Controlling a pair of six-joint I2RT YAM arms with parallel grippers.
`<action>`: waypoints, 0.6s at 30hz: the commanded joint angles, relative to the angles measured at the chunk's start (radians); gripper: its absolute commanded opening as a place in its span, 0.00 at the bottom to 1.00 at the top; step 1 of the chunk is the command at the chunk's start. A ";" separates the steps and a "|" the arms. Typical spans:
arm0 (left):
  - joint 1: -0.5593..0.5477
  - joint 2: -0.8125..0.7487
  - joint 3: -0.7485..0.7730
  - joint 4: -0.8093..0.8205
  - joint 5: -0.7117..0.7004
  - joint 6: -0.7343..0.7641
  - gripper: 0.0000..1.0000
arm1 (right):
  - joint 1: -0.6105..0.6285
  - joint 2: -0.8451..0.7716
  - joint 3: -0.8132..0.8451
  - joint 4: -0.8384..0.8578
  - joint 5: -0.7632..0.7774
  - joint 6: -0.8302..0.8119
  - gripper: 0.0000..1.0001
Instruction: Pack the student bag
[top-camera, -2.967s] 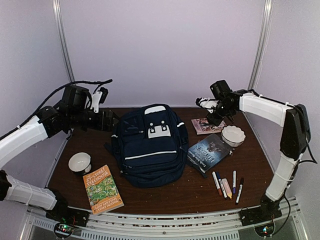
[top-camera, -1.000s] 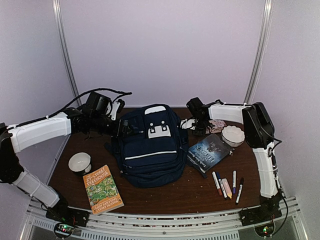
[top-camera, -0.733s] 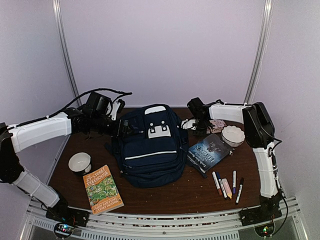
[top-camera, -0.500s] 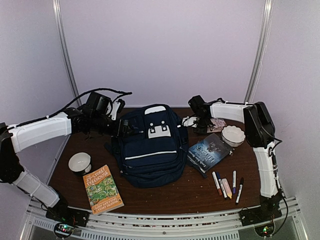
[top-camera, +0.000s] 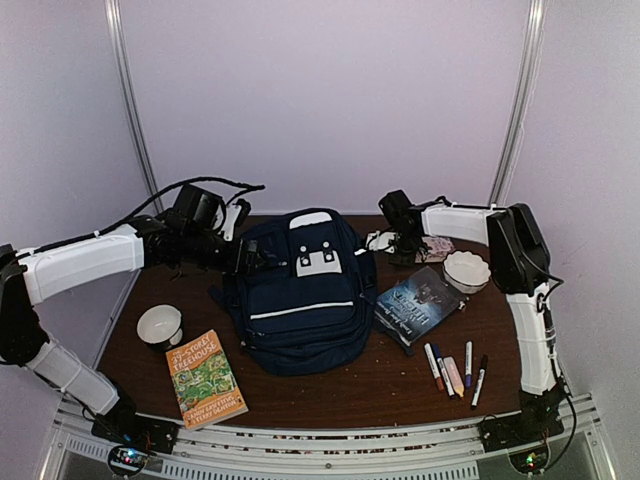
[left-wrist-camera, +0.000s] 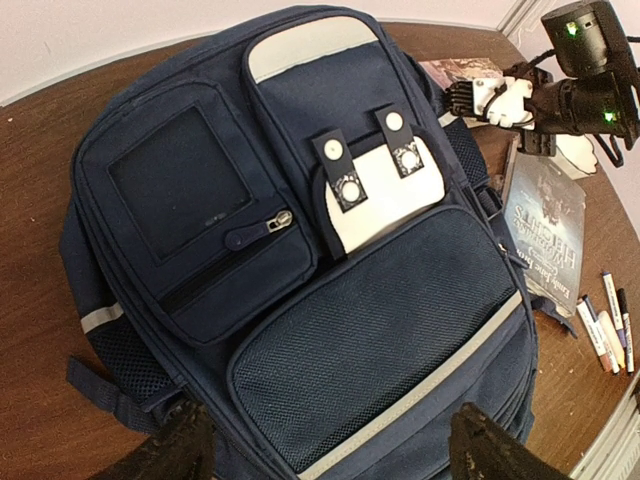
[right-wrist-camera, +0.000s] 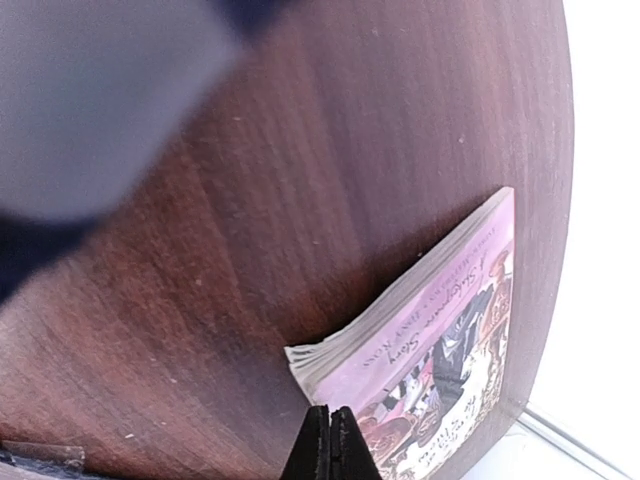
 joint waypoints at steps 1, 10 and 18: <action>-0.005 -0.002 0.019 0.037 0.015 -0.007 0.83 | -0.020 -0.007 0.016 0.031 0.001 0.037 0.00; -0.004 -0.012 0.015 0.037 0.008 -0.007 0.83 | -0.027 -0.090 0.013 0.037 -0.047 0.043 0.00; -0.004 -0.014 0.008 0.037 0.009 -0.004 0.83 | -0.041 0.004 0.087 -0.033 -0.068 0.033 0.46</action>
